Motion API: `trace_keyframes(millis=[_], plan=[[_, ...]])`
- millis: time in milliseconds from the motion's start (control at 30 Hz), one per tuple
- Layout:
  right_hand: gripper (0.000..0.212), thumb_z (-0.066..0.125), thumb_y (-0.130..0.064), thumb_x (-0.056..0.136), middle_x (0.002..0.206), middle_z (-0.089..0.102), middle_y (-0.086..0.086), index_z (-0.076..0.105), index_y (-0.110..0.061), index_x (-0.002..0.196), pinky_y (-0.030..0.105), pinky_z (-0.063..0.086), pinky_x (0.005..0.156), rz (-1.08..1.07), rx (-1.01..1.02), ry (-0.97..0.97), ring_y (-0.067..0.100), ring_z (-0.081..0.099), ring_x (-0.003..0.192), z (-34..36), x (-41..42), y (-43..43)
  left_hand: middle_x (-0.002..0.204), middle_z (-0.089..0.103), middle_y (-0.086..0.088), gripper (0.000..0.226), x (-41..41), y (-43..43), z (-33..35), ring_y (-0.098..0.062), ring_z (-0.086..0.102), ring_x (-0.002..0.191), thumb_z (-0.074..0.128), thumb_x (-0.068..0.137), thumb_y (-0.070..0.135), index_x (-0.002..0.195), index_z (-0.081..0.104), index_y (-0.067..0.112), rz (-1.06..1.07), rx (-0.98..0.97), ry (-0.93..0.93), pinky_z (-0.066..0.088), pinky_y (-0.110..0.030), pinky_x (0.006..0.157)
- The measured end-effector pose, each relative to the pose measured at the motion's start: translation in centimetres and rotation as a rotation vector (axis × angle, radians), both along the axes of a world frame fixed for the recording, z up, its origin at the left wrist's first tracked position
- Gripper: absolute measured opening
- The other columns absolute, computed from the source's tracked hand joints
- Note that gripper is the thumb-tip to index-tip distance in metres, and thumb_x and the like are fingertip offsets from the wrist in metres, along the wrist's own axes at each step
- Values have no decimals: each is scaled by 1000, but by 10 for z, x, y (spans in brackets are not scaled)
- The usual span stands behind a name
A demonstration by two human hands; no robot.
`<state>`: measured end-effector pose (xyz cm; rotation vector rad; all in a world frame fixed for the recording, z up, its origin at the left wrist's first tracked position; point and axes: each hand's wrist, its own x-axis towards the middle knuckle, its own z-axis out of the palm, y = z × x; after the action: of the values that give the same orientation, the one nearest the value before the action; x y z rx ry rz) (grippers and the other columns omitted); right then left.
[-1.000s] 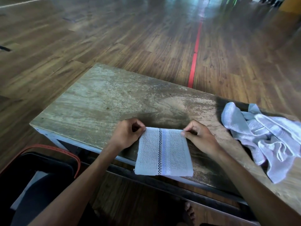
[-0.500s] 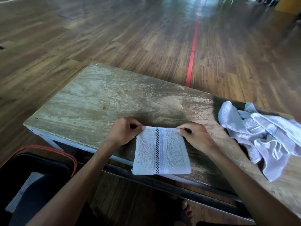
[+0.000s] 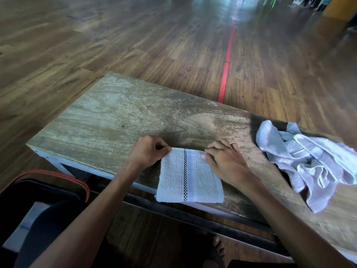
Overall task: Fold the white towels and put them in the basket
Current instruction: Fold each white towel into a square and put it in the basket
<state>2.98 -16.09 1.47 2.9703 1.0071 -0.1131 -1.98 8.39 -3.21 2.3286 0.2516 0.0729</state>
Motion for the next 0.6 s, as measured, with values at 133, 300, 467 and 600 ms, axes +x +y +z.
trace_keyframes(millis=[133,300,467,600], plan=[[84,2,-67,85,160,-4,-2,5,-18,152,33,-9,115,1,-94,238,12,-5,147,0,-20,2,78,71,14,6,1,0,-1,-6,65,71,70,82,37,82,72,32,-2,22,20,57,-35,68],[86,-6,-71,81,154,-28,0,-19,-19,148,46,-15,116,-12,-172,211,11,-23,143,-22,-15,1,83,71,14,11,1,-4,1,-7,65,77,67,82,42,85,73,32,38,85,7,55,-32,70],[87,-5,-72,78,155,-26,-8,-16,-23,149,46,-15,114,-13,-152,236,6,-24,142,-21,9,0,77,68,14,15,14,-10,10,-6,61,68,64,85,43,87,71,31,51,120,17,48,-26,63],[85,-4,-72,80,155,-26,-10,-14,-25,150,43,-18,114,-16,-143,272,3,-27,140,-16,33,-5,78,68,13,15,34,-16,16,-9,60,72,62,85,45,84,70,32,39,136,36,46,-30,72]])
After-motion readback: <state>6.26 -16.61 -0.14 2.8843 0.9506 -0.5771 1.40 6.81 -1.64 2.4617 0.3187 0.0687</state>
